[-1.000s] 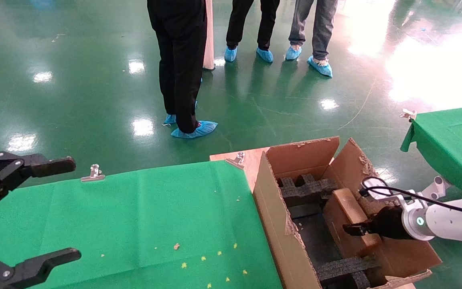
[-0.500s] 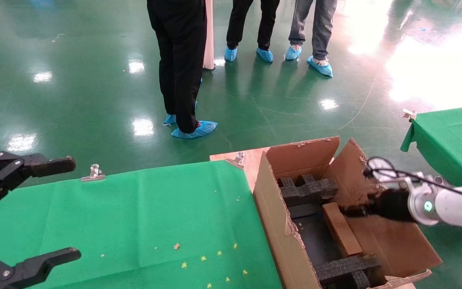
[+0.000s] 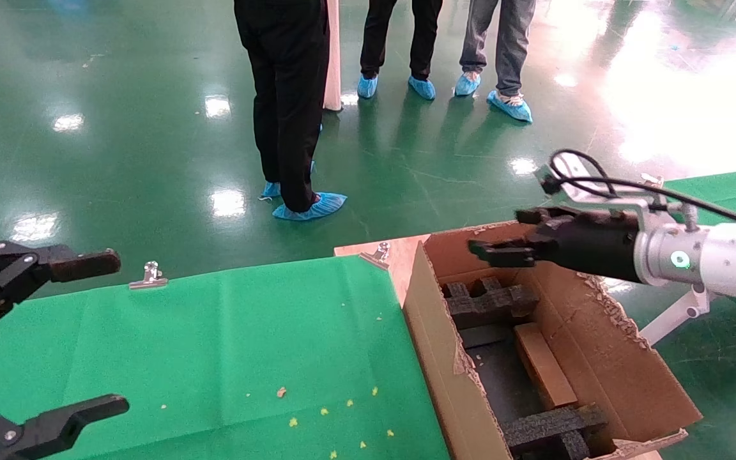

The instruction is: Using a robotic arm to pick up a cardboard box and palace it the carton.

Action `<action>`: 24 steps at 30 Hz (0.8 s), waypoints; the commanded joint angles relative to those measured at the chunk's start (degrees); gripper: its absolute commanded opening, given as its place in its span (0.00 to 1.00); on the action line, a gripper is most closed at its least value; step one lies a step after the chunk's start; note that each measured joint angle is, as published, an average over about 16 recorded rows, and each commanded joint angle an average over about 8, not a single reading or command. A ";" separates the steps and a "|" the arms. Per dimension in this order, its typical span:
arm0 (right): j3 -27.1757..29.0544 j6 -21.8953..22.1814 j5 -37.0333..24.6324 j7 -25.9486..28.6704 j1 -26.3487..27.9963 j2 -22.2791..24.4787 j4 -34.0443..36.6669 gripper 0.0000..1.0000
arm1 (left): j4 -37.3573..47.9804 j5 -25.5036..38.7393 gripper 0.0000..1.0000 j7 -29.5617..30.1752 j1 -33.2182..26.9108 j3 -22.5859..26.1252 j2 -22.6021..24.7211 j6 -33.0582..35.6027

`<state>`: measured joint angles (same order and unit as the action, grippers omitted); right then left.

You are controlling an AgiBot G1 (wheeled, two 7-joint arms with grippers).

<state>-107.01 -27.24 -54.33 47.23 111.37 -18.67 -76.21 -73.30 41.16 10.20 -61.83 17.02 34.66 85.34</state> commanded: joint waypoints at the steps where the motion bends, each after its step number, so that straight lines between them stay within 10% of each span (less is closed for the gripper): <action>1: 1.86 -1.61 1.81 -2.34 0.89 0.04 -1.50 1.00 | 0.00 0.00 1.00 0.00 0.00 0.01 0.00 0.00; 9: 7.18 -14.38 15.18 -10.40 -0.32 0.24 -1.66 1.00 | 0.01 0.00 1.00 -0.02 0.00 0.02 -0.02 -0.02; 24: 13.89 -18.04 15.18 -12.40 -4.42 -1.05 -1.18 1.00 | 0.04 -0.03 1.00 -0.04 -0.01 0.04 -0.02 -0.02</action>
<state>-92.70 -45.41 -39.29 34.71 106.68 -19.83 -77.36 -73.27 41.13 10.17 -61.85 17.06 34.64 85.32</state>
